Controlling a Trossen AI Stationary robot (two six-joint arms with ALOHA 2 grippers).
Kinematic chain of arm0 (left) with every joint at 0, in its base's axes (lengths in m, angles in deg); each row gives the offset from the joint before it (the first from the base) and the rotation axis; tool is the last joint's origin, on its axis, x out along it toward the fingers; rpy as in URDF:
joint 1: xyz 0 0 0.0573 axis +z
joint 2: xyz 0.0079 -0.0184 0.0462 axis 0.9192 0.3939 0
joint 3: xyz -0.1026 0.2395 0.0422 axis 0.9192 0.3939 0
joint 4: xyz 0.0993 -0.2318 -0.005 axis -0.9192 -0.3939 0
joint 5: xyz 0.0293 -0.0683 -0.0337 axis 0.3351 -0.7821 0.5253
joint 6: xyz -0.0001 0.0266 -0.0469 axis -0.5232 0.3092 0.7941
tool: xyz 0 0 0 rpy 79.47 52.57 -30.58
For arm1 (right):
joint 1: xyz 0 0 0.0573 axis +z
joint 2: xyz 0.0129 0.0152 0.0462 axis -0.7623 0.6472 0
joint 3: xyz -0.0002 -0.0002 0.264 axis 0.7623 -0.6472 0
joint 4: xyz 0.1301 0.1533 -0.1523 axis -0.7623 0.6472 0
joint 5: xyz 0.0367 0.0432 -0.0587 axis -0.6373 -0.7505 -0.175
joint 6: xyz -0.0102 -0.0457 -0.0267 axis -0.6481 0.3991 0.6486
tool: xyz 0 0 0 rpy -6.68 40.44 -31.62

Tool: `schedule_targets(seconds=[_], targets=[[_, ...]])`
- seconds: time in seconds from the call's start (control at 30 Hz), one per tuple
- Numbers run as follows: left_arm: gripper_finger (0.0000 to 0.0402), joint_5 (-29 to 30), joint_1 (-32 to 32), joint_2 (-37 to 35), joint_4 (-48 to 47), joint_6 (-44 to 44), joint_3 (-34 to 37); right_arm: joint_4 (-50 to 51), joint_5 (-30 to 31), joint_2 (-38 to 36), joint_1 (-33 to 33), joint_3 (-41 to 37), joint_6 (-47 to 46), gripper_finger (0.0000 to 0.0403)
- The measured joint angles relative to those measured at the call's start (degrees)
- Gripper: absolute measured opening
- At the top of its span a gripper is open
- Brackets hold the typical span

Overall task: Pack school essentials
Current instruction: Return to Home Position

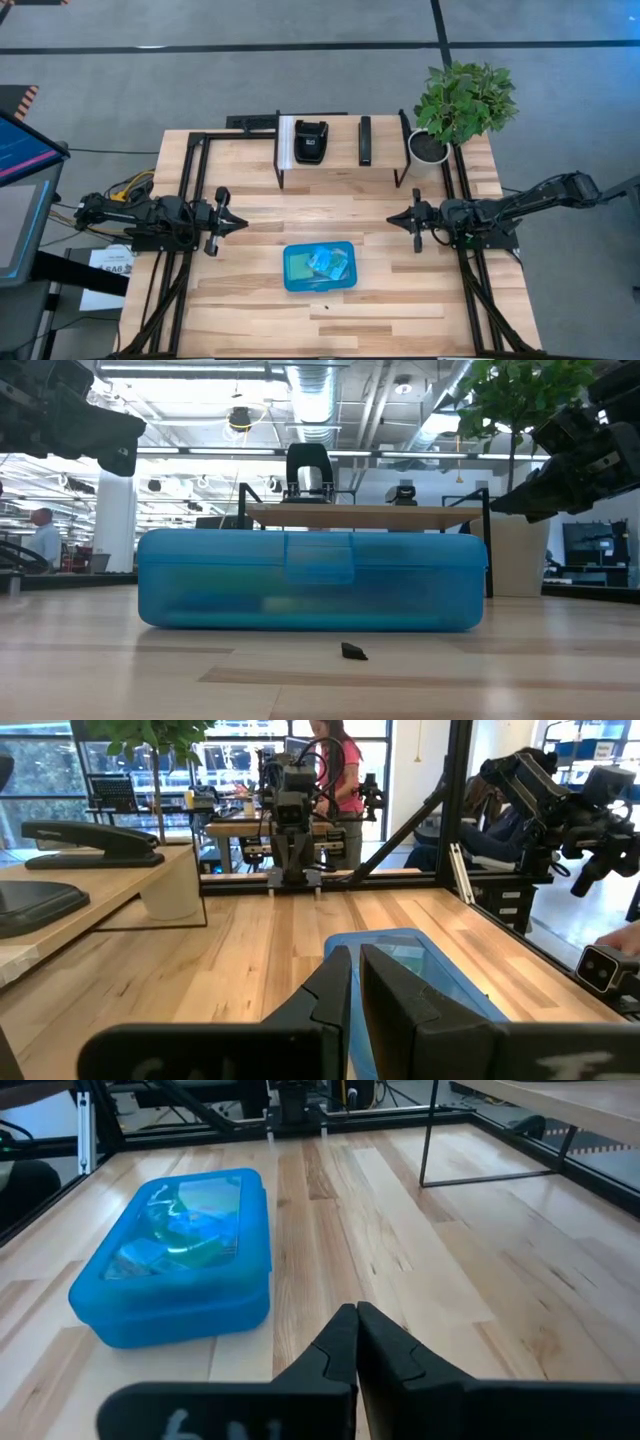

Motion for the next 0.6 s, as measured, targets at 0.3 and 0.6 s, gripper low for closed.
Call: schedule_targets(seconds=[0.3,0.6], targets=[[0.0015,0.0,0.0,0.0,0.0,0.0,0.0,0.0,0.0,0.0,0.0,0.0,0.0,0.0027],[0.0015,0.0,0.0,0.0,0.0,0.0,0.0,0.0,0.0,0.0,0.0,0.0,0.0,0.0027]])
